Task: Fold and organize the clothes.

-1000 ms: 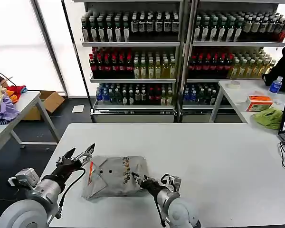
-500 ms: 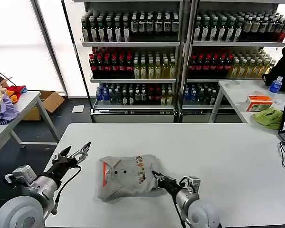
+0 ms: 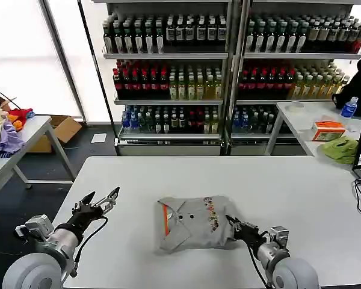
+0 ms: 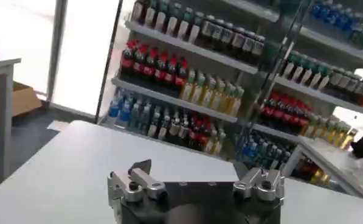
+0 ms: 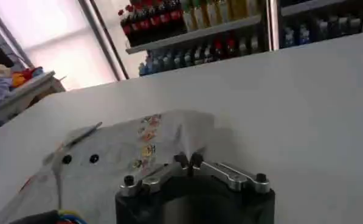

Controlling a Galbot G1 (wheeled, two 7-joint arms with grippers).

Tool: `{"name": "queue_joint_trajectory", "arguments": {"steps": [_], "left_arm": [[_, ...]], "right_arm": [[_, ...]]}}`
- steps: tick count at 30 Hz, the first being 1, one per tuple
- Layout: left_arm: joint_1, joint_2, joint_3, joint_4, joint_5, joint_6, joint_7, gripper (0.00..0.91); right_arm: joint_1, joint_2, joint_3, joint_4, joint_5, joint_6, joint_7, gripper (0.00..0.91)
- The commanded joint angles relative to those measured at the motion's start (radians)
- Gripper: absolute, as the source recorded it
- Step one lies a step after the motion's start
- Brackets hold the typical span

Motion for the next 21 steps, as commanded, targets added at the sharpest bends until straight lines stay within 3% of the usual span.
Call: {"name": "queue_joint_trajectory", "arguments": {"steps": [1, 5, 9, 15, 18, 21], "left_arm": [[-0.004, -0.016, 0.033, 0.012, 0.026, -0.003, 0.011, 0.907], [-0.012, -0.011, 0.046, 0.016, 0.034, -0.003, 0.012, 0.907], [-0.013, -0.001, 0.050, 0.012, 0.037, -0.004, 0.015, 0.907], [-0.010, -0.002, 0.048, 0.003, 0.038, -0.004, 0.016, 0.907], [0.000, 0.002, 0.042, -0.009, 0.038, -0.004, 0.022, 0.907], [0.000, 0.001, 0.043, -0.010, 0.039, -0.004, 0.023, 0.907]], "right_arm": [[-0.095, -0.020, 0.121, 0.047, -0.061, 0.003, -0.032, 0.907], [-0.091, 0.001, 0.161, 0.050, -0.046, 0.006, -0.019, 0.907], [-0.101, 0.001, 0.197, 0.032, -0.006, 0.059, -0.041, 0.907], [-0.072, 0.021, 0.230, 0.066, 0.027, 0.083, 0.001, 0.907], [-0.050, 0.044, 0.156, 0.125, -0.011, 0.102, 0.043, 0.907], [0.021, 0.086, 0.005, 0.128, -0.134, 0.103, 0.112, 0.907]]}}
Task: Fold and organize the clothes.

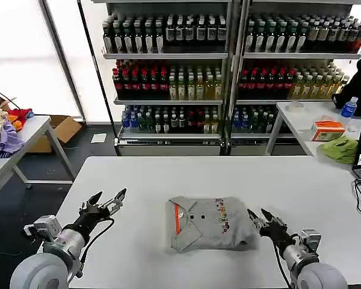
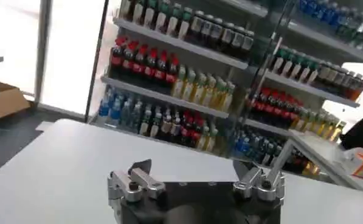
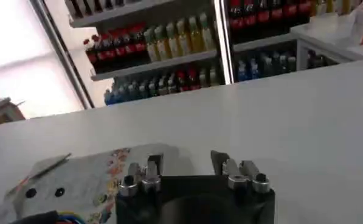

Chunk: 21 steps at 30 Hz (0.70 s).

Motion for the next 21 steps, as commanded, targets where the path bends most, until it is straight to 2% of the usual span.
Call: {"name": "queue_joint_trajectory", "arguments": {"steps": [1, 4, 5, 7, 8, 11, 16, 17, 18, 21], "left_arm": [[0.004, -0.002, 0.003, -0.010, 0.008, 0.000, 0.002, 0.907], [0.013, -0.007, -0.003, -0.013, 0.016, 0.000, 0.002, 0.907], [0.016, -0.007, -0.005, -0.015, 0.017, 0.000, 0.002, 0.907], [0.031, -0.008, -0.015, -0.020, 0.020, 0.000, 0.003, 0.907], [0.037, -0.010, -0.020, -0.022, 0.020, 0.000, 0.003, 0.907], [0.049, -0.016, -0.033, -0.024, 0.020, 0.000, 0.004, 0.907], [0.060, -0.031, -0.038, -0.024, 0.025, -0.001, 0.004, 0.907], [0.060, -0.032, -0.036, -0.023, 0.026, -0.001, 0.005, 0.907], [0.059, -0.035, -0.031, -0.021, 0.032, -0.001, 0.005, 0.907], [0.052, -0.044, -0.015, -0.022, 0.038, -0.002, 0.004, 0.907]], "right_arm": [[0.122, 0.077, -0.241, 0.065, -0.156, 0.037, 0.151, 0.907], [0.196, 0.112, -0.411, 0.031, -0.319, 0.018, 0.228, 0.907], [0.199, 0.119, -0.424, 0.027, -0.324, 0.013, 0.233, 0.907], [0.234, 0.151, -0.493, -0.010, -0.342, -0.058, 0.314, 0.907], [0.239, 0.158, -0.503, -0.026, -0.341, -0.057, 0.330, 0.907], [0.250, 0.188, -0.505, -0.106, -0.356, -0.052, 0.333, 0.907], [0.215, 0.168, -0.473, -0.157, -0.389, -0.059, 0.390, 0.907], [0.214, 0.165, -0.473, -0.158, -0.391, -0.059, 0.384, 0.907], [0.200, 0.156, -0.470, -0.158, -0.394, -0.058, 0.350, 0.907], [0.179, 0.142, -0.472, -0.151, -0.404, -0.058, 0.340, 0.907]]}}
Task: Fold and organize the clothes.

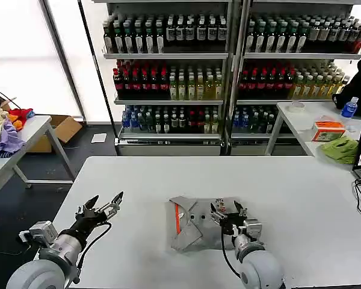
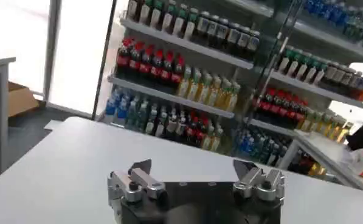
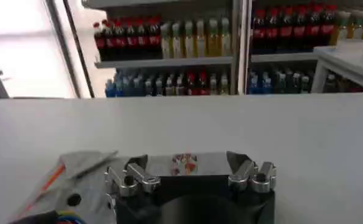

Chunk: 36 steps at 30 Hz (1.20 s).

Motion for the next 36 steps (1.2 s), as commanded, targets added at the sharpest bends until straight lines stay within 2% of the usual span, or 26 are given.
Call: {"name": "queue_joint_trajectory", "arguments": {"steps": [1, 6, 9, 11, 13, 17, 19, 22, 24, 26, 27, 33, 36], "left_arm": [[0.004, -0.020, 0.020, 0.000, 0.018, -0.001, 0.001, 0.907], [0.006, -0.021, 0.029, 0.003, 0.026, -0.001, 0.002, 0.907], [0.006, -0.019, 0.028, 0.001, 0.026, -0.002, 0.004, 0.907], [0.004, -0.018, 0.029, -0.001, 0.026, -0.002, 0.006, 0.907], [0.001, -0.020, 0.031, 0.002, 0.028, -0.005, 0.007, 0.907], [-0.005, -0.025, 0.037, 0.010, 0.033, -0.018, 0.013, 0.907], [-0.009, -0.021, 0.038, 0.009, 0.033, -0.018, 0.017, 0.907], [-0.008, -0.012, 0.036, 0.009, 0.060, -0.028, 0.054, 0.907], [-0.004, -0.011, 0.031, 0.012, 0.109, -0.053, 0.103, 0.907], [0.000, -0.014, 0.026, 0.014, 0.155, -0.078, 0.128, 0.907], [0.004, -0.019, 0.020, 0.015, 0.168, -0.097, 0.147, 0.907], [0.040, -0.053, -0.016, -0.004, 0.184, -0.122, 0.220, 0.907], [0.046, -0.070, -0.029, -0.008, 0.188, -0.123, 0.244, 0.907]], "right_arm": [[-0.005, 0.013, -0.091, -0.056, -0.112, -0.023, 0.068, 0.907], [-0.018, -0.009, -0.069, -0.011, -0.091, -0.024, 0.070, 0.907], [-0.027, -0.031, -0.052, -0.005, -0.034, -0.026, 0.095, 0.907], [-0.035, -0.041, -0.038, -0.001, -0.016, -0.025, 0.094, 0.907], [-0.043, -0.044, -0.019, 0.010, -0.003, -0.017, 0.071, 0.907], [-0.068, -0.046, 0.038, 0.104, 0.014, 0.109, 0.000, 0.907], [-0.089, -0.050, 0.111, 0.167, 0.013, 0.169, -0.068, 0.907], [-0.158, -0.066, 0.284, 0.221, -0.031, 0.353, -0.232, 0.907], [-0.193, -0.066, 0.373, 0.221, -0.022, 0.396, -0.278, 0.907], [-0.215, -0.066, 0.418, 0.206, -0.011, 0.432, -0.295, 0.907], [-0.242, -0.060, 0.496, 0.195, 0.011, 0.467, -0.309, 0.907], [-0.331, -0.019, 0.695, 0.175, 0.069, 0.507, -0.362, 0.907], [-0.330, 0.003, 0.742, 0.133, 0.048, 0.511, -0.391, 0.907]]}}
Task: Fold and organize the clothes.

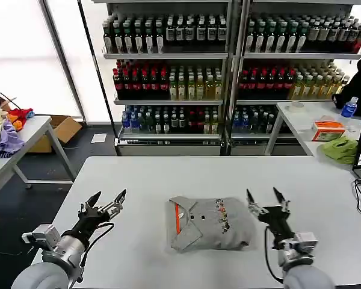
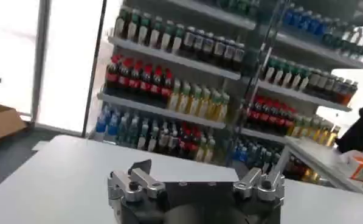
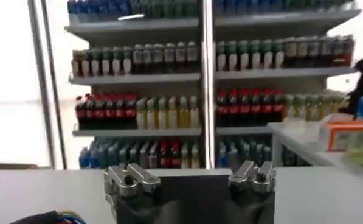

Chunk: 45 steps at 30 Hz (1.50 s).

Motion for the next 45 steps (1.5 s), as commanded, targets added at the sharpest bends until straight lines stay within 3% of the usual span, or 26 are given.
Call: {"name": "queue_joint_trajectory", "arguments": {"steps": [1, 4, 7, 12, 23, 29, 39, 43, 45], "left_arm": [[0.029, -0.043, -0.043, -0.010, 0.074, -0.048, 0.142, 0.907], [0.031, -0.057, -0.060, -0.012, 0.087, -0.051, 0.171, 0.907], [0.043, -0.059, -0.077, -0.015, 0.089, -0.054, 0.208, 0.907], [0.046, -0.049, -0.093, -0.006, 0.092, -0.067, 0.233, 0.907], [0.055, -0.059, -0.092, -0.013, 0.124, -0.073, 0.257, 0.907], [0.063, -0.049, -0.102, 0.002, 0.124, -0.073, 0.257, 0.907], [0.069, -0.011, -0.115, 0.011, 0.123, -0.073, 0.254, 0.907], [0.085, -0.028, -0.103, 0.019, 0.250, -0.146, 0.253, 0.907], [0.092, -0.035, -0.093, 0.016, 0.241, -0.142, 0.250, 0.907]], "right_arm": [[-0.123, 0.051, 0.389, -0.020, 0.038, 0.177, -0.192, 0.907], [-0.103, 0.090, 0.415, -0.029, 0.031, 0.162, -0.229, 0.907], [-0.099, 0.107, 0.417, -0.021, 0.096, 0.133, -0.223, 0.907], [-0.120, 0.089, 0.434, -0.010, 0.125, 0.131, -0.224, 0.907], [-0.175, 0.070, 0.389, 0.007, 0.090, 0.179, -0.204, 0.907], [-0.173, 0.070, 0.380, -0.010, 0.034, 0.166, -0.179, 0.907], [-0.180, 0.076, 0.371, -0.008, 0.068, 0.157, -0.181, 0.907], [-0.171, 0.081, 0.359, -0.023, 0.076, 0.146, -0.181, 0.907], [-0.159, 0.091, 0.350, -0.026, 0.068, 0.140, -0.183, 0.907]]}}
